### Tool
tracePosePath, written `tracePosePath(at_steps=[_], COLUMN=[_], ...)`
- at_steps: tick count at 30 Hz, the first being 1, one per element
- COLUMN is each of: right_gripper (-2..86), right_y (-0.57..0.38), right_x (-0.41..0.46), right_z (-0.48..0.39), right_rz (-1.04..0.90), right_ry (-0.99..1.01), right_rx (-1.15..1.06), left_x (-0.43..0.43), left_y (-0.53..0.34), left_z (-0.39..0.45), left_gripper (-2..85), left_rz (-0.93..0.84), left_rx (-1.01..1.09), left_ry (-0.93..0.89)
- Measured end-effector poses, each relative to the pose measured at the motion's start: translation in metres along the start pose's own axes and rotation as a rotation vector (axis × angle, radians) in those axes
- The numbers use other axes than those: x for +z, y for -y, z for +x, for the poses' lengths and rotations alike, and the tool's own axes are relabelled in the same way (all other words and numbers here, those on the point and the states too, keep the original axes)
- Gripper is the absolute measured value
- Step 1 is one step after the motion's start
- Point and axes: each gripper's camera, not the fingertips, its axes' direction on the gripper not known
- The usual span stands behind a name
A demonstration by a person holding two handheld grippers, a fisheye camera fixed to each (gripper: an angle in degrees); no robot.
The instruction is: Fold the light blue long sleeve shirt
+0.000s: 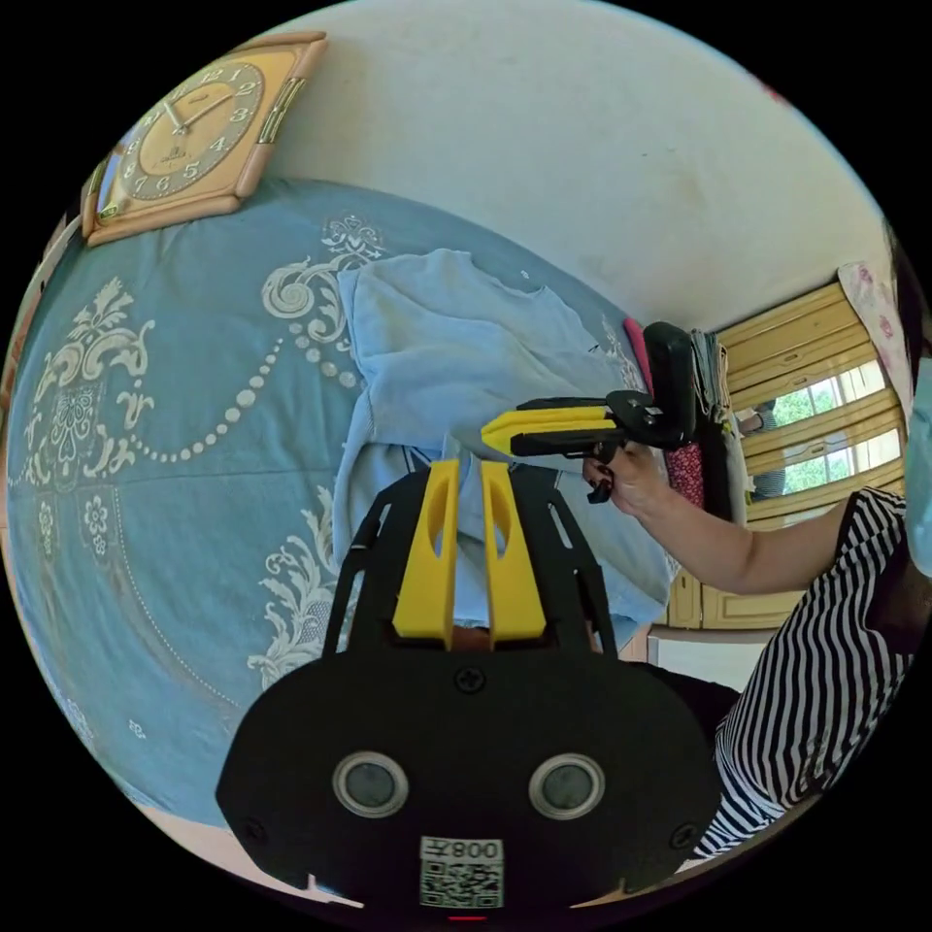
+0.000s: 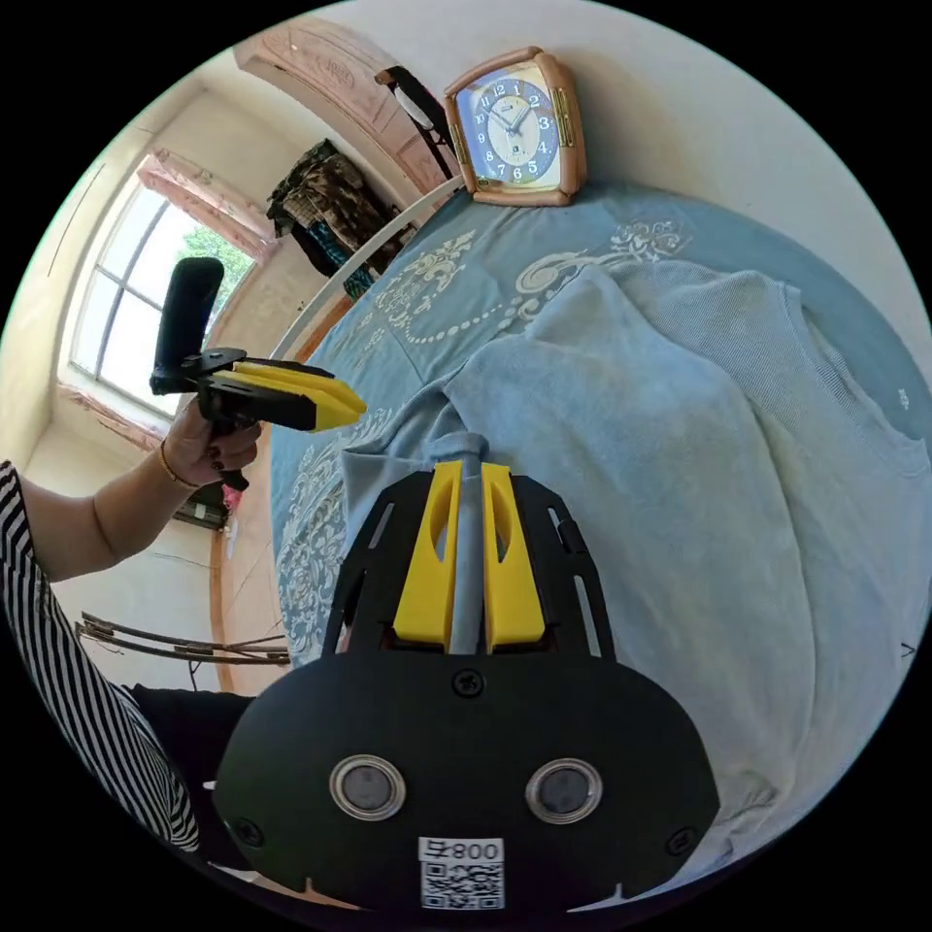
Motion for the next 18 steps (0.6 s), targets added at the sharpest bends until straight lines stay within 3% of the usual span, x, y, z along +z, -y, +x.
tracePosePath(at_steps=[6,12,15,18], right_gripper=[6.7,7.7,3.5,1.1], right_y=[-0.029,-0.042,-0.047,-0.054], right_x=[0.011,0.031,0.036,0.041], right_z=[0.013,0.012,0.018,0.020], right_rz=[-0.018,-0.078,-0.073,-0.094], right_ry=[0.073,-0.055,-0.081,0.090], right_rx=[0.063,0.051,0.078,0.062], left_x=[-0.007,0.026,0.050,0.034], left_y=[-0.040,-0.014,-0.004,-0.021], left_z=[-0.018,-0.025,-0.034,-0.035], left_gripper=[5.9,6.6,3.1,1.5], left_rz=[0.010,0.019,-0.069,-0.021], left_rx=[-0.119,-0.073,-0.093,-0.090], left_ry=[0.036,0.030,-0.051,-0.120])
